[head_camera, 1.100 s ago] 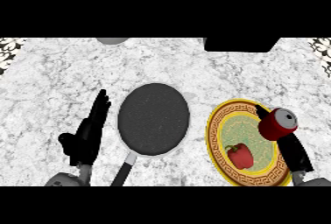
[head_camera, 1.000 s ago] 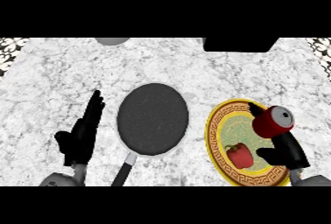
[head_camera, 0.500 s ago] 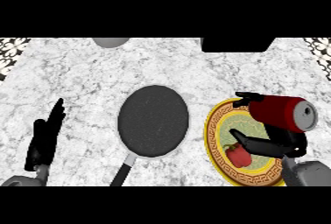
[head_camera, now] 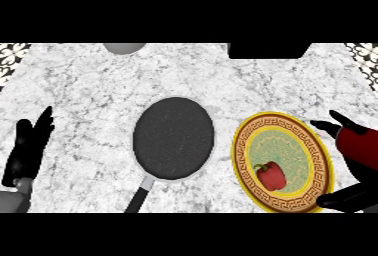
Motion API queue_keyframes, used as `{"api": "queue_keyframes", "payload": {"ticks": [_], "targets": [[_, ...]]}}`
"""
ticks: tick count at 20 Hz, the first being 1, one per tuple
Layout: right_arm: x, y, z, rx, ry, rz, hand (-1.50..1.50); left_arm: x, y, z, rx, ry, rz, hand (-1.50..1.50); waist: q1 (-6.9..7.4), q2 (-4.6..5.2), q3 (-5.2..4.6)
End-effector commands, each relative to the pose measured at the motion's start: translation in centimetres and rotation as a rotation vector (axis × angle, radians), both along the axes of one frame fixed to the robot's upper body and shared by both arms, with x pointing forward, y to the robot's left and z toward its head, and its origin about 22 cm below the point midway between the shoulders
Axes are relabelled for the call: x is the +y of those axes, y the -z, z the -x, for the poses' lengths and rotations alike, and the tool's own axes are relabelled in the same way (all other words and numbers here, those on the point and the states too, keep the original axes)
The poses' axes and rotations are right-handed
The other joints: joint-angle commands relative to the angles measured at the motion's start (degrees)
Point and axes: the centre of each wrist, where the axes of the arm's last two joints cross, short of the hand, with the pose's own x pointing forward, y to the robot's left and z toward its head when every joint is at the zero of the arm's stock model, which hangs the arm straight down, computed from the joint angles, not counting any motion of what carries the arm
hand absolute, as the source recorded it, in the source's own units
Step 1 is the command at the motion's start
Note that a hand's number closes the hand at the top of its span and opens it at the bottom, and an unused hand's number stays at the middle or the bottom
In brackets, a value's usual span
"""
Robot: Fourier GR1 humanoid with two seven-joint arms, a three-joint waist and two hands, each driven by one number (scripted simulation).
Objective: Pick the bell pepper from the plate and place it in the pan
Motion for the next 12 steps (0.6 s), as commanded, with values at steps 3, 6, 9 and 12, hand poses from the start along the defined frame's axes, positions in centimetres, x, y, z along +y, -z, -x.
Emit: {"api": "queue_keyframes", "payload": {"ticks": [3, 6, 9, 12], "targets": [[-4.4, -7.5, -0.2, -0.094, 0.023, 0.326, -1.5, 1.1, -0.4, 0.0, 0.012, 0.001, -0.002, 0.0, -0.25, -0.31, -0.17], [-3.6, -10.8, 0.0, -0.132, 0.008, 0.577, -1.5, 1.6, 0.0, -0.2, 0.013, -0.004, -0.005, 0.0, -0.89, -0.37, -0.32], [-3.1, -13.6, -0.2, -0.152, 0.017, 0.796, -1.5, 1.0, 1.5, 1.1, 0.031, -0.009, 0.013, 0.0, -0.1, -0.37, -0.35], [-0.9, -14.5, 0.8, -0.154, 0.003, 0.94, -1.5, 1.4, -0.6, -1.0, 0.024, -0.006, -0.013, 0.0, -0.94, -0.26, -0.24]]}}
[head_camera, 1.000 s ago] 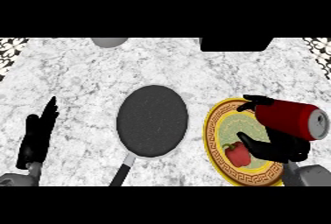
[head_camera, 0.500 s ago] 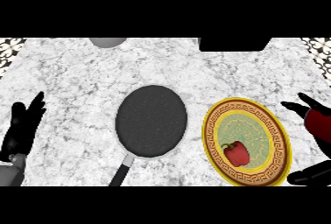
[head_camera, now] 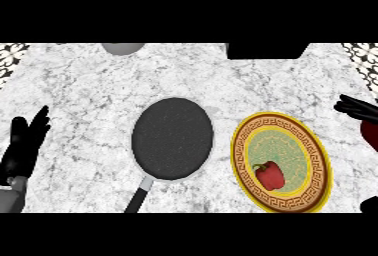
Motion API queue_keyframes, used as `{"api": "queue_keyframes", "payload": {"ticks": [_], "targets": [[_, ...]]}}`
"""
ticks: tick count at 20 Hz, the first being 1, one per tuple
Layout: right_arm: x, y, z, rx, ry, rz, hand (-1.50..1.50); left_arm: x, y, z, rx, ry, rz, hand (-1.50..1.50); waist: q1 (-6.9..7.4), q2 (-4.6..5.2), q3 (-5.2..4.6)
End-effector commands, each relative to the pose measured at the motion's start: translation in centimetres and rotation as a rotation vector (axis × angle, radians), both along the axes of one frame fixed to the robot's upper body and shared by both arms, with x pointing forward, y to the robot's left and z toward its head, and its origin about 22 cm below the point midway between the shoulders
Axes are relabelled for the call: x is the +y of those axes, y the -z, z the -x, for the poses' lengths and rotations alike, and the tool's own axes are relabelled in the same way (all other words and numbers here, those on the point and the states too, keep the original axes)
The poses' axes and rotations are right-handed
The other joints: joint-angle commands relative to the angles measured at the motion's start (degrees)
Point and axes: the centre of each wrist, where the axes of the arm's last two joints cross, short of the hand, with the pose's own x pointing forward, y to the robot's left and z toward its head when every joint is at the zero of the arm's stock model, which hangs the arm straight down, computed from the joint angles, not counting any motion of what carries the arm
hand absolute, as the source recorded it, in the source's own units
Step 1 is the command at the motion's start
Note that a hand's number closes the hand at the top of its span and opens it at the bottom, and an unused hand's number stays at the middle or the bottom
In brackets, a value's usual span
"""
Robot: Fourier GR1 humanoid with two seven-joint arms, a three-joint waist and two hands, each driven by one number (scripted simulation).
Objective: Pick the bell pepper from the plate and place it in the pan
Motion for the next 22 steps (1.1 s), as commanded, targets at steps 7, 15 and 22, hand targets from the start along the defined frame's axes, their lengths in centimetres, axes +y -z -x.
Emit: {"api": "queue_keyframes", "payload": {"ticks": [7, 15, 22], "targets": [[7.0, -1.9, 2.6, -0.051, 0.023, 0.455, -1.5, 0.8, -0.3, -0.4, -0.01, 0.003, -0.01, 0.0, 0.71, 0.25, 0.07], [9.5, 2.9, 3.1, 0.025, 0.042, 0.575, -1.5, -2.2, -0.1, -0.7, 0.001, 0.007, -0.004, 0.0, 0.82, 0.26, 0.16], [9.6, 5.4, 3.4, -0.006, 0.073, 0.655, -1.5, 1.0, -0.7, -0.8, -0.014, -0.005, -0.008, 0.0, 0.55, 0.3, 0.16]]}}
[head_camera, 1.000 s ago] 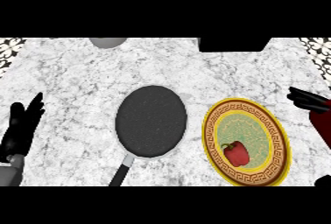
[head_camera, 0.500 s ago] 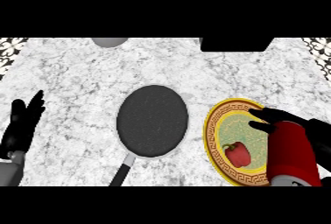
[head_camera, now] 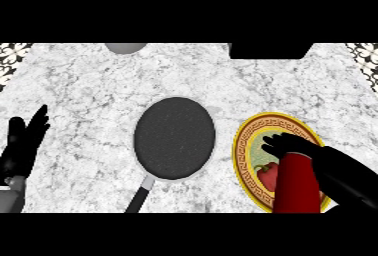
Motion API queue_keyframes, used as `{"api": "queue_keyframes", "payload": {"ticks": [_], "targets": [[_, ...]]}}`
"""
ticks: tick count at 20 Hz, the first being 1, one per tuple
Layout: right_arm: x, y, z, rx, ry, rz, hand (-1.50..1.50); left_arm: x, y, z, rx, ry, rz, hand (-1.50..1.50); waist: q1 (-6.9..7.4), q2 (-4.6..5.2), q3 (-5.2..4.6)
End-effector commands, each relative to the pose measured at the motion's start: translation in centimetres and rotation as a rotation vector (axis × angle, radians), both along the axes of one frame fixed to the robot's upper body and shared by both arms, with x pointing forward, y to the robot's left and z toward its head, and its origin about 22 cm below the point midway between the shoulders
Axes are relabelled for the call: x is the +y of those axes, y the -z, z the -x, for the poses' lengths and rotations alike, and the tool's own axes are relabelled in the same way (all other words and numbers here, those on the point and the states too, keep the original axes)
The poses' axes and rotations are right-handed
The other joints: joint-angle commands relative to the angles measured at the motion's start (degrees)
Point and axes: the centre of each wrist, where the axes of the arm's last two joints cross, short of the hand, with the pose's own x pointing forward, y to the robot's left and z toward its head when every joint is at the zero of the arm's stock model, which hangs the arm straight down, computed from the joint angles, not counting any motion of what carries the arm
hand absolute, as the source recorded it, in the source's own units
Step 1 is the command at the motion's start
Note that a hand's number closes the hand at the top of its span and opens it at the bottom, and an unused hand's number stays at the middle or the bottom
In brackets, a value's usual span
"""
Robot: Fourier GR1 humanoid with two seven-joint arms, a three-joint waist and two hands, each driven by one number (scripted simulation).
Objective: Pick the bell pepper from the plate and place it in the pan
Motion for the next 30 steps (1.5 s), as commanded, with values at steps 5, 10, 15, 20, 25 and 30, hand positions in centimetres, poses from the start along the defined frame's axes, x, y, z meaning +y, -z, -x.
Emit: {"api": "queue_keyframes", "payload": {"ticks": [5, 10, 15, 20, 25, 30], "targets": [[-1.1, 2.3, -0.4, -0.006, 0.004, 0.094, -1.5, -1.2, 0.1, -1.6, 0.013, -0.002, 0.009, 0.0, -0.2, 0.05, 0.01], [1.1, 2.9, -0.4, 0.013, -0.01, 0.083, -1.5, -1.2, -0.7, -1.0, -0.003, 0.003, -0.002, 0.0, -0.05, 0.0, 0.01], [1.1, 5.3, -1.4, 0.001, 0.001, 0.071, -1.5, -2.0, 0.9, 0.6, 0.003, 0.011, 0.014, 0.0, 0.18, 0.01, 0.02], [0.7, 5.1, -1.5, 0.005, 0.009, 0.075, -1.5, -1.1, 1.1, -0.7, 0.003, 0.009, 0.011, 0.0, -0.05, 0.03, 0.01], [1.6, 6.2, -1.3, 0.025, 0.022, 0.093, -1.5, -2.5, 1.9, 0.1, -0.005, 0.002, 0.006, 0.0, 0.01, 0.01, 0.01], [2.1, 5.4, -2.0, 0.026, 0.045, 0.123, -1.5, 0.5, 0.2, -1.1, -0.002, -0.001, 0.007, 0.0, -0.15, 0.03, 0.0]]}}
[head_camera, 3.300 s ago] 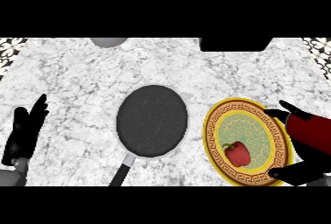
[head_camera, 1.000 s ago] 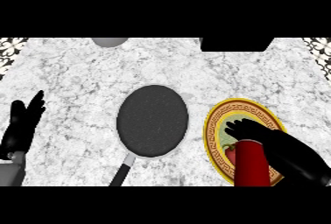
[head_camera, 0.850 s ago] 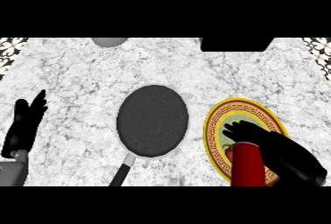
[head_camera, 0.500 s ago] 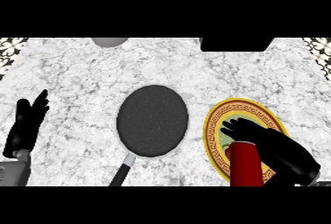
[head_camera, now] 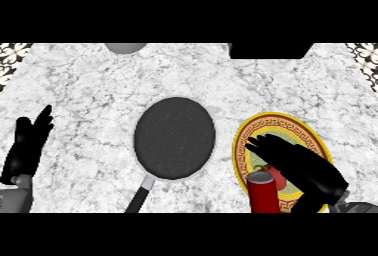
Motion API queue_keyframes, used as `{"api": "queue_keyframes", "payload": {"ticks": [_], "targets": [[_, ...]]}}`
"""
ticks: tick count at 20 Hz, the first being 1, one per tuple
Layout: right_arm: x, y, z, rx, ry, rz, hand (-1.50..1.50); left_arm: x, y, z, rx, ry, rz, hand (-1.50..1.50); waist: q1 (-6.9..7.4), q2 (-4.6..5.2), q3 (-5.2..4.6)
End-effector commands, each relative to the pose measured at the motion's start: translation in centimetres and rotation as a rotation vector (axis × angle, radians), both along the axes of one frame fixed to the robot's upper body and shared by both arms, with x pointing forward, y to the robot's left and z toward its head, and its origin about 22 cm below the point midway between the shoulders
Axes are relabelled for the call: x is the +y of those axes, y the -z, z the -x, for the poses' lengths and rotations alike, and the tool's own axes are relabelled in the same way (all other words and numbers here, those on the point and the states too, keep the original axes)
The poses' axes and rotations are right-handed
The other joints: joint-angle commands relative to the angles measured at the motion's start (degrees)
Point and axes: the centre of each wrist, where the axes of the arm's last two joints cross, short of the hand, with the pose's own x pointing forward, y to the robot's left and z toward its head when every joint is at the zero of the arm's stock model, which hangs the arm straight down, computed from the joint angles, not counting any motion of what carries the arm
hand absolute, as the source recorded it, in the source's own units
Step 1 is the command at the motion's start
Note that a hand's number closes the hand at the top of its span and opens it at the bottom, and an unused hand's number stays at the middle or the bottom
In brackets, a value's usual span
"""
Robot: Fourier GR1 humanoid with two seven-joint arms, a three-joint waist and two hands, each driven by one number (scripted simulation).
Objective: Pick the bell pepper from the plate and place it in the pan
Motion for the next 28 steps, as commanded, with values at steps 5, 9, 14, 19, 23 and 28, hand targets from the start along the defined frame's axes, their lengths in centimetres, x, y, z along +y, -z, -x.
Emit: {"api": "queue_keyframes", "payload": {"ticks": [5, 9, 14, 19, 23, 28], "targets": [[0.9, 3.0, -0.2, -0.051, -0.064, 0.056, 1.5, 0.6, -0.5, 0.7, 0.008, 0.0, 0.001, 0.0, 0.05, -0.02, 0.0], [1.2, 2.0, -1.7, -0.168, -0.04, 0.039, 1.5, -1.9, 0.6, 0.7, 0.009, 0.006, 0.021, 0.0, 0.17, -0.03, 0.01], [-0.5, 2.9, -0.9, -0.163, -0.038, 0.012, 1.5, 0.1, 1.3, -0.6, 0.007, 0.004, 0.011, 0.0, -0.14, 0.01, -0.01], [-2.4, 1.9, 0.9, -0.104, 0.152, 0.051, 1.5, -0.8, -0.4, -1.2, -0.008, -0.02, 0.005, 0.0, -1.11, -0.08, -0.03], [-5.3, 3.9, 4.3, -0.009, 0.514, 0.168, 1.5, 3.0, -0.4, 1.0, 0.007, -0.045, -0.001, 0.0, -2.77, -0.52, -0.13], [-3.2, -0.5, 7.3, -0.259, 0.55, -0.013, 1.5, 0.3, -0.8, -0.3, 0.018, -0.018, 0.012, 0.0, -1.81, -0.34, -0.02]]}}
